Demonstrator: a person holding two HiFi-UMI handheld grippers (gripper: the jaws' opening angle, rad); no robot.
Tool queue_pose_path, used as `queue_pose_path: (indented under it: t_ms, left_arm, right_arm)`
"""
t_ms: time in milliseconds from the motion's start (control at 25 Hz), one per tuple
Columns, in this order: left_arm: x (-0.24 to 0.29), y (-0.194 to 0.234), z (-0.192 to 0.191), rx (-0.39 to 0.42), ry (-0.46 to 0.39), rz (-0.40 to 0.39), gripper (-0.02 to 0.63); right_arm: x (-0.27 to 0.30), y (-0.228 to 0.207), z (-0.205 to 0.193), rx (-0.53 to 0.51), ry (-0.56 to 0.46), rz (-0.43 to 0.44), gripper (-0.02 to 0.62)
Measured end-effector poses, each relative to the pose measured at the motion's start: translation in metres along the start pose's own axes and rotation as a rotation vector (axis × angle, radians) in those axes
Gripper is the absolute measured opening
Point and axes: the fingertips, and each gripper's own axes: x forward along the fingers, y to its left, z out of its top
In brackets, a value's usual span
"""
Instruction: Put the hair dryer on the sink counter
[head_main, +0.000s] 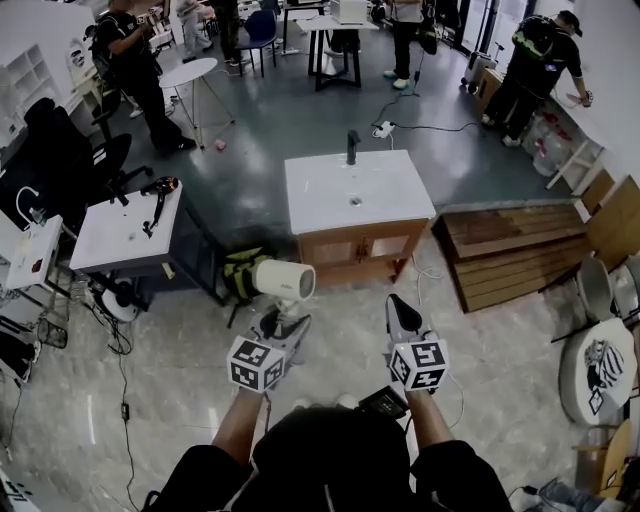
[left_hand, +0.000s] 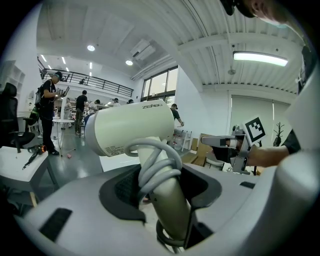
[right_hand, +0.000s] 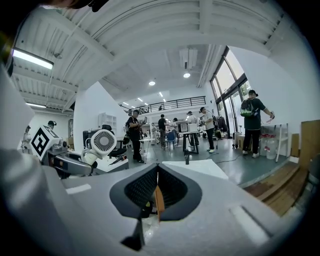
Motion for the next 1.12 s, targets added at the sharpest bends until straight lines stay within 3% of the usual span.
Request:
queue_pose_path:
  t_ms: [600, 1120]
  left_arm:
    - [0.005, -0.026, 0.002, 0.004, -0.006, 0.049, 0.218]
    - [0.033, -0.036, 0.011, 0.026, -0.007, 0.036, 0.218]
  right_arm:
    - [-0.019, -0.019, -0.008, 0.006, 0.004, 0.046, 0.005]
    - [-0.019, -0.037, -0.011, -0.002, 0.012, 0.058, 0.005]
